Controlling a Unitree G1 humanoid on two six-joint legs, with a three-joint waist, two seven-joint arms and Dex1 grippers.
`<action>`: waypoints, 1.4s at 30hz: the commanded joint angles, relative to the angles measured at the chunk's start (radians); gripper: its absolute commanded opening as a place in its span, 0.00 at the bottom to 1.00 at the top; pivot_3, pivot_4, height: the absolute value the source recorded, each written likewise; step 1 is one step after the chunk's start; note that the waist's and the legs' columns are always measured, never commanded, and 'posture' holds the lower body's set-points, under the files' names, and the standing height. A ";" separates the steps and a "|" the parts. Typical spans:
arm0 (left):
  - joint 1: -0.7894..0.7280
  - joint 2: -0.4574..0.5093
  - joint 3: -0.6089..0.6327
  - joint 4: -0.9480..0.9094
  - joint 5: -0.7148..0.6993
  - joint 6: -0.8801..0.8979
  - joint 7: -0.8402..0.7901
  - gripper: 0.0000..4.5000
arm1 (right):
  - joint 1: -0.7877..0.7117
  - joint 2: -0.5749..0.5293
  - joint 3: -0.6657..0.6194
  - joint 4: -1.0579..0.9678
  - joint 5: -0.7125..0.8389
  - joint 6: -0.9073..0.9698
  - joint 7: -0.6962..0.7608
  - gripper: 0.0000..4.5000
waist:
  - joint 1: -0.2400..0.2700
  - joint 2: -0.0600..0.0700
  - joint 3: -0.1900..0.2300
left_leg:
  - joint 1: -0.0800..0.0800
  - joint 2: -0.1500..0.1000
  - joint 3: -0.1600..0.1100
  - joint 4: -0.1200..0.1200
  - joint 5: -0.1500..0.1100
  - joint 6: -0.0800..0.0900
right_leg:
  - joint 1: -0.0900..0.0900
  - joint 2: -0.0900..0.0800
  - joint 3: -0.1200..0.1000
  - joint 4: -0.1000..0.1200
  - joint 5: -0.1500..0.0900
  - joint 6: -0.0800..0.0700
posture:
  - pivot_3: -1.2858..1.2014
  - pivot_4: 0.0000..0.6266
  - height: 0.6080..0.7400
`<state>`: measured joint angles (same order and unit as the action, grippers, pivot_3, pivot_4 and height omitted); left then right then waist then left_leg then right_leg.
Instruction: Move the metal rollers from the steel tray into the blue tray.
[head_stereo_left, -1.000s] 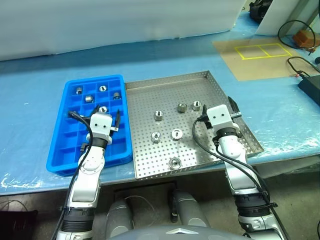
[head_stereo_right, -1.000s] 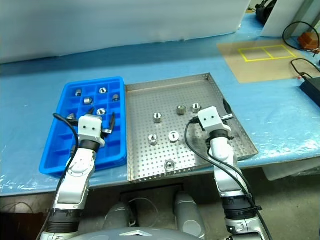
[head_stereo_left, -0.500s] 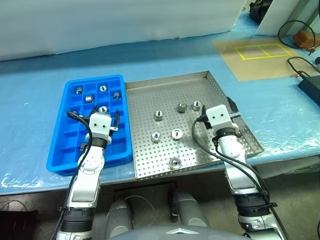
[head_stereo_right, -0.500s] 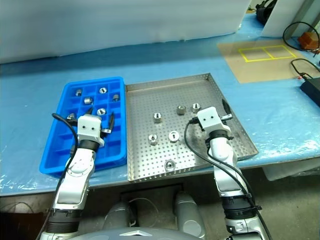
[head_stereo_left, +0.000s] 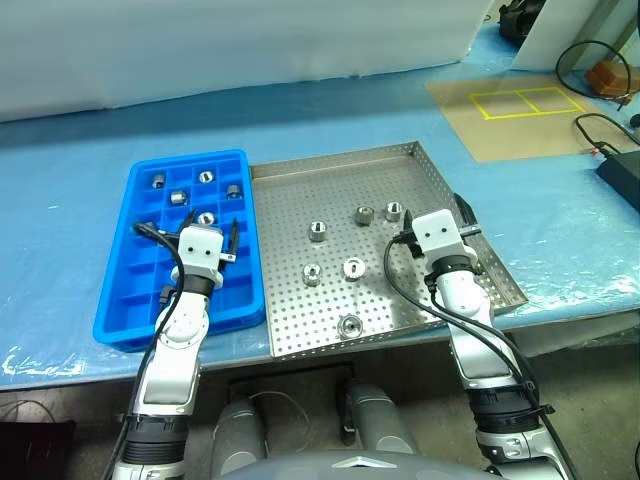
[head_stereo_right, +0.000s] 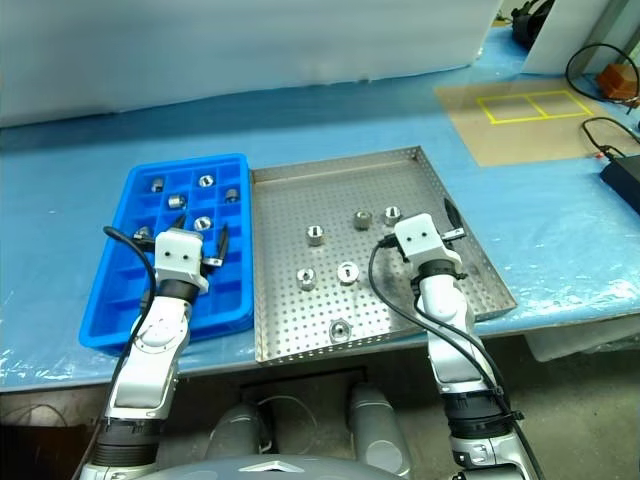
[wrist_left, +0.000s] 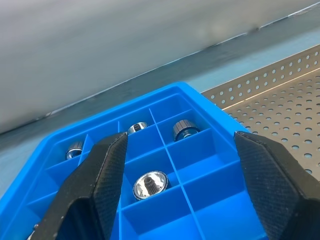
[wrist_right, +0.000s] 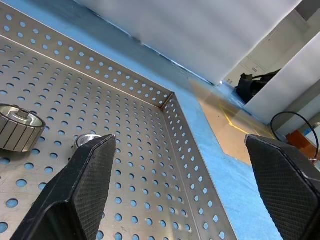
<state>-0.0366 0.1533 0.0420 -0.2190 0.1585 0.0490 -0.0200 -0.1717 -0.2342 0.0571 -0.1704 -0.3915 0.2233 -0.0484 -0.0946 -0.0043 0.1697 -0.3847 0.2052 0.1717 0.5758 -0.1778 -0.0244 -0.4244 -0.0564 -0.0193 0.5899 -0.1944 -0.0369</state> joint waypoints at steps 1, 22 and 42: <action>0.000 0.005 0.005 -0.047 0.001 -0.011 0.004 0.79 | -0.007 -0.002 -0.004 -0.023 -0.010 -0.012 -0.008 0.95 | 0.000 0.000 0.000 | 0.000 0.000 0.000 0.000 0.000 0.000 | 0.000 0.000 0.000 0.000 0.000 0.000 | 0.39 0.24 1.00; -0.215 0.097 0.071 0.062 -0.129 -0.023 -0.110 0.79 | -0.018 -0.017 -0.019 -0.039 -0.012 -0.012 -0.007 0.95 | 0.000 0.000 0.000 | 0.000 0.000 0.000 0.001 0.000 0.000 | 0.000 0.000 0.000 0.001 0.000 0.000 | 0.38 0.24 1.00; -0.742 0.149 -0.095 0.620 -0.298 0.035 -0.653 0.79 | -0.317 -0.044 -0.075 0.112 0.392 0.093 0.413 0.95 | 0.000 0.000 0.000 | 0.001 -0.001 0.000 0.003 0.001 0.001 | 0.001 0.000 0.001 0.003 0.007 -0.010 | 0.35 0.24 1.00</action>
<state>-0.7343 0.3058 0.0029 0.3394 -0.1493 0.1045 -0.5747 -0.4435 -0.2598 0.0020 -0.0699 -0.0663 0.3020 0.2907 -0.0950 -0.0040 0.1698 -0.3841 0.2037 0.1723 0.5788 -0.1764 -0.0220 -0.4236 -0.0567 -0.0183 0.5927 -0.1876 -0.0465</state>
